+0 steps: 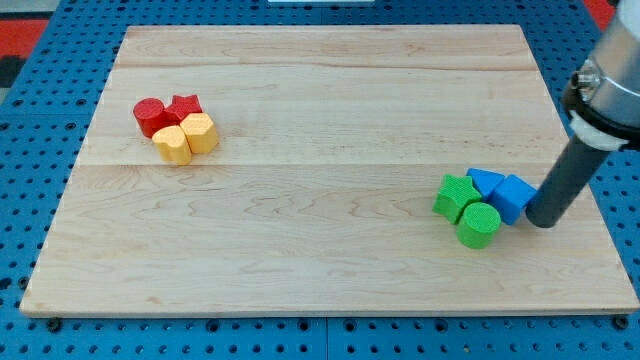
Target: Move the blue cube along with blue triangle towards top center
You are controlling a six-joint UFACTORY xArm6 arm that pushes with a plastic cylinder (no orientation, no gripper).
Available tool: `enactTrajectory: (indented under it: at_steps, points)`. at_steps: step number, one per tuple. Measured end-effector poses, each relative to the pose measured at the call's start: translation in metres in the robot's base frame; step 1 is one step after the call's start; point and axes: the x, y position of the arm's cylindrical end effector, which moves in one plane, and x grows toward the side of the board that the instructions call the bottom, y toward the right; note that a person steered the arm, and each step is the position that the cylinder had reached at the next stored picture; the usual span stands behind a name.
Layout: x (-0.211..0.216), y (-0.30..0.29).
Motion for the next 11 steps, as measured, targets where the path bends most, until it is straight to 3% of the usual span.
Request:
enactTrajectory:
  at_steps: [4, 9, 11]
  points:
    - [-0.046, -0.039]
    - [-0.127, -0.153]
    - [-0.191, -0.096]
